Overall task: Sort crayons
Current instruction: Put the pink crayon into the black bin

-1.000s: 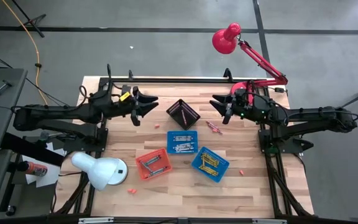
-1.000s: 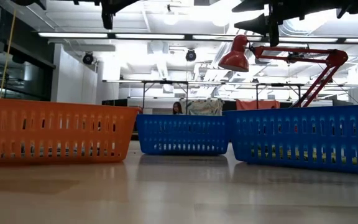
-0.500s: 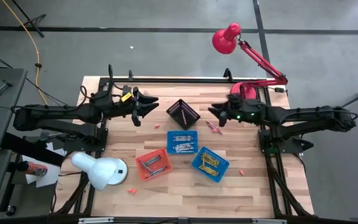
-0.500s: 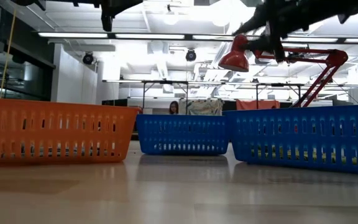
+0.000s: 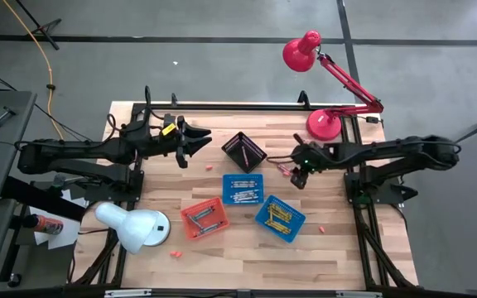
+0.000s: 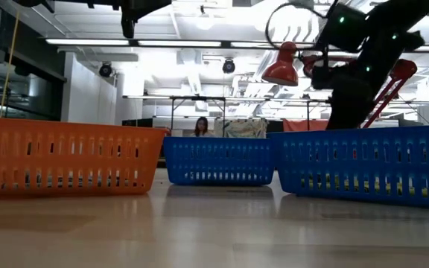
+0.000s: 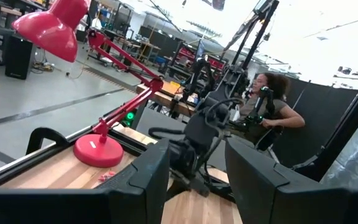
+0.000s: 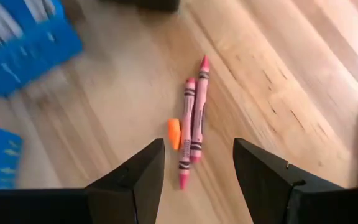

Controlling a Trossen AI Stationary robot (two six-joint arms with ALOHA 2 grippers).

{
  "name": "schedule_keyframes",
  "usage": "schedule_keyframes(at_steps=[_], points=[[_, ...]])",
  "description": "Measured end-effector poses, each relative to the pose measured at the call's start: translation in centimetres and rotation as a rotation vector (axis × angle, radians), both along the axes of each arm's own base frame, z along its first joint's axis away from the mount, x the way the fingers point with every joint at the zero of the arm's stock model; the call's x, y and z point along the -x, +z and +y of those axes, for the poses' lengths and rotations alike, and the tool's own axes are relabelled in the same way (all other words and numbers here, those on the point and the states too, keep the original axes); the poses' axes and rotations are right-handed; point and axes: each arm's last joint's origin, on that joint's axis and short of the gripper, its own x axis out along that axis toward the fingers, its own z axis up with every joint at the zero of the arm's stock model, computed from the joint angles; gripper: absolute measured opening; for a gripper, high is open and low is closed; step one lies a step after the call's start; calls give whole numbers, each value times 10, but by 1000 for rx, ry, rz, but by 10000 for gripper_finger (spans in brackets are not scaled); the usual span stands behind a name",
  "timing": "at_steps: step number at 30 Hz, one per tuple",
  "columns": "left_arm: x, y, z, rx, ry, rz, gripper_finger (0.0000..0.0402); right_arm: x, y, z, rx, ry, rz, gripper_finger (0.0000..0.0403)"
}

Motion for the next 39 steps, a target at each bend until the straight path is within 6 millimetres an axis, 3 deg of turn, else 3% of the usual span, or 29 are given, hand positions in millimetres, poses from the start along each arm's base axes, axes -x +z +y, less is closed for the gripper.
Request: schedule_keyframes(at_steps=[8, 19, 39], points=[[0, -1, 0, 1, -1, 9, 143, -10, -27, 0, -2, 162, 156, 183], [0, -5, 0, 6, -1, 46, 143, -6, -47, 2, -39, 150, 151, 133], [0, -5, 0, 7, -1, 52, 143, -6, -61, 1, -48, 84, 206, 109]])
